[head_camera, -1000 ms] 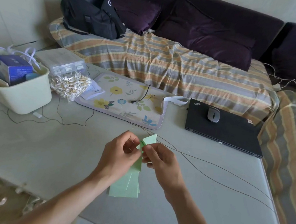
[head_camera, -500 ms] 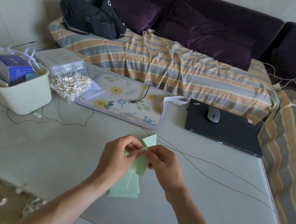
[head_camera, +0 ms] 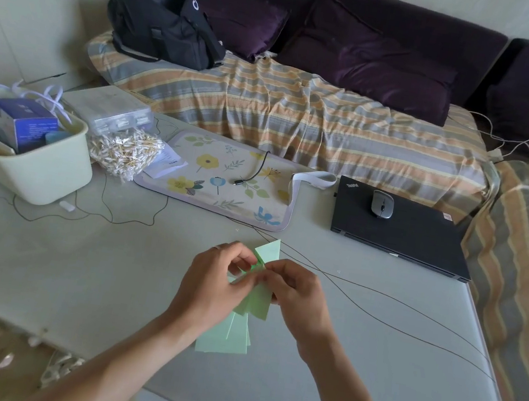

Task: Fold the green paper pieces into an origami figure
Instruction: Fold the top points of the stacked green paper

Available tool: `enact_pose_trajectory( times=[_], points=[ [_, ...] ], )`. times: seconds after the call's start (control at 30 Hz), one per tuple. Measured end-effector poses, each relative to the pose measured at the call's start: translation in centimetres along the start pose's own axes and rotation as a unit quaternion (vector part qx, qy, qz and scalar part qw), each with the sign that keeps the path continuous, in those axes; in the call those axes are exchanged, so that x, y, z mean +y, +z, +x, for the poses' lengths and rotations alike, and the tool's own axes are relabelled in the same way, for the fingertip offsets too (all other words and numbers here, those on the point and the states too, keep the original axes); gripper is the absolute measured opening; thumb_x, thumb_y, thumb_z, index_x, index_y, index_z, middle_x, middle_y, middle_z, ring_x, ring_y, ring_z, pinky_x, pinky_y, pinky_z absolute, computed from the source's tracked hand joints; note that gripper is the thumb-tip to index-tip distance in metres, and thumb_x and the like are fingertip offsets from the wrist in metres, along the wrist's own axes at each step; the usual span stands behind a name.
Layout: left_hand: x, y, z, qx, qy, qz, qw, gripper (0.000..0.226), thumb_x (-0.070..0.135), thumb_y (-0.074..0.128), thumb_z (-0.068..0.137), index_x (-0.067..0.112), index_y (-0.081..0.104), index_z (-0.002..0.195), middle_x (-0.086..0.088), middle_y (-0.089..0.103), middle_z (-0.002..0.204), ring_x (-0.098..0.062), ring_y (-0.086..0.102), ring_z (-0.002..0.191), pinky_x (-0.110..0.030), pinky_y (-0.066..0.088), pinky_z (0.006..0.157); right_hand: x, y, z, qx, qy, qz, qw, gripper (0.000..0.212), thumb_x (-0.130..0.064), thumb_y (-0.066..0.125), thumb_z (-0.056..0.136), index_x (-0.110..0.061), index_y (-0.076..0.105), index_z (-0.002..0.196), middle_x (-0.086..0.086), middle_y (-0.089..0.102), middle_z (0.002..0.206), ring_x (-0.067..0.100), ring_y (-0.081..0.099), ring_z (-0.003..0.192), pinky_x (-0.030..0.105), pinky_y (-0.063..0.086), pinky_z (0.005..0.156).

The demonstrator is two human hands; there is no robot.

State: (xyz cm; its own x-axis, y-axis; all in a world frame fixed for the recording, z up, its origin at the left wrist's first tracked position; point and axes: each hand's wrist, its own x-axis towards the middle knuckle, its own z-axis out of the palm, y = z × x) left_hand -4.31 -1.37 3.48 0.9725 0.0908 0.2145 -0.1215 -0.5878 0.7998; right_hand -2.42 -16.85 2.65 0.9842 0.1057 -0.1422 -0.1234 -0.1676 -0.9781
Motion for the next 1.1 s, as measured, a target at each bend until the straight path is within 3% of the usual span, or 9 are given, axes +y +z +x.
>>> enact_pose_trajectory(
  times=[0.17,0.37,0.53,0.63,0.8,0.87,1.0,1.1],
  points=[
    [0.6,-0.4,-0.2,-0.032,-0.049,-0.001,0.998,0.017,0.013,0.065,0.081,0.028,0.07,0.086,0.015,0.07,0.075,-0.004,0.064,0.068,-0.02,0.051,0.062,0.2,0.0,-0.2,0.004,0.007,-0.044,0.999,0.014,-0.022,0.064,0.086,-0.025,0.078,0.082,-0.005,0.071,0.074,0.011,0.059,0.071,0.032,0.05,0.071],
    [0.6,-0.4,0.0,-0.038,-0.145,-0.047,0.988,0.003,0.022,0.074,0.083,0.023,0.072,0.081,0.01,0.068,0.07,0.002,0.056,0.058,-0.009,0.04,0.054,0.2,0.1,0.0,0.036,-0.001,-0.086,0.996,0.004,-0.023,0.074,0.083,-0.025,0.075,0.08,-0.01,0.072,0.073,0.005,0.063,0.07,0.027,0.049,0.067],
    [0.1,-0.3,-0.1,-0.056,-0.245,-0.104,0.962,0.002,0.024,0.073,0.082,0.022,0.073,0.081,0.01,0.07,0.074,-0.008,0.061,0.071,-0.023,0.042,0.063,0.2,0.2,-0.2,0.031,-0.032,-0.094,0.995,0.01,-0.02,0.08,0.081,-0.02,0.071,0.078,-0.009,0.069,0.07,0.003,0.058,0.064,0.019,0.045,0.062],
    [0.2,-0.4,0.0,-0.05,-0.274,-0.124,0.952,0.004,0.023,0.071,0.083,0.022,0.074,0.081,0.01,0.07,0.074,-0.011,0.06,0.072,-0.024,0.042,0.06,0.2,0.3,-0.3,0.019,-0.063,-0.107,0.992,0.008,-0.016,0.079,0.082,-0.019,0.072,0.08,-0.01,0.071,0.074,0.002,0.061,0.067,0.016,0.048,0.064],
    [0.7,-0.7,0.2,-0.056,-0.322,-0.175,0.929,0.007,0.018,0.066,0.087,0.016,0.073,0.089,0.005,0.066,0.072,-0.007,0.059,0.059,-0.015,0.045,0.046,0.3,0.4,-0.3,0.002,-0.088,-0.124,0.988,0.012,-0.012,0.076,0.084,-0.022,0.071,0.082,-0.013,0.072,0.082,0.005,0.066,0.077,0.018,0.053,0.073],
    [0.9,-0.9,0.2,-0.061,-0.332,-0.201,0.92,0.012,0.014,0.062,0.088,0.012,0.073,0.093,-0.001,0.07,0.078,-0.012,0.063,0.061,-0.016,0.048,0.047,0.2,0.4,-0.3,-0.008,-0.094,-0.127,0.987,0.013,-0.012,0.077,0.084,-0.024,0.071,0.083,-0.013,0.072,0.085,0.006,0.067,0.078,0.018,0.053,0.073],
    [1.2,-1.1,0.3,-0.056,-0.338,-0.243,0.908,0.014,0.011,0.059,0.091,0.01,0.072,0.094,-0.002,0.073,0.077,-0.012,0.067,0.06,-0.02,0.051,0.052,0.3,0.4,-0.3,-0.029,-0.091,-0.133,0.986,0.012,-0.017,0.076,0.084,-0.028,0.074,0.089,-0.012,0.074,0.091,0.013,0.069,0.082,0.031,0.058,0.079],
    [1.2,-1.2,0.3,-0.052,-0.339,-0.301,0.89,0.014,0.008,0.058,0.094,0.004,0.071,0.095,-0.007,0.077,0.079,-0.014,0.073,0.064,-0.024,0.058,0.058,0.3,0.6,-0.4,-0.026,-0.1,-0.148,0.984,0.009,-0.021,0.072,0.088,-0.028,0.077,0.091,-0.012,0.075,0.091,0.011,0.07,0.084,0.029,0.056,0.079]
  ],
)
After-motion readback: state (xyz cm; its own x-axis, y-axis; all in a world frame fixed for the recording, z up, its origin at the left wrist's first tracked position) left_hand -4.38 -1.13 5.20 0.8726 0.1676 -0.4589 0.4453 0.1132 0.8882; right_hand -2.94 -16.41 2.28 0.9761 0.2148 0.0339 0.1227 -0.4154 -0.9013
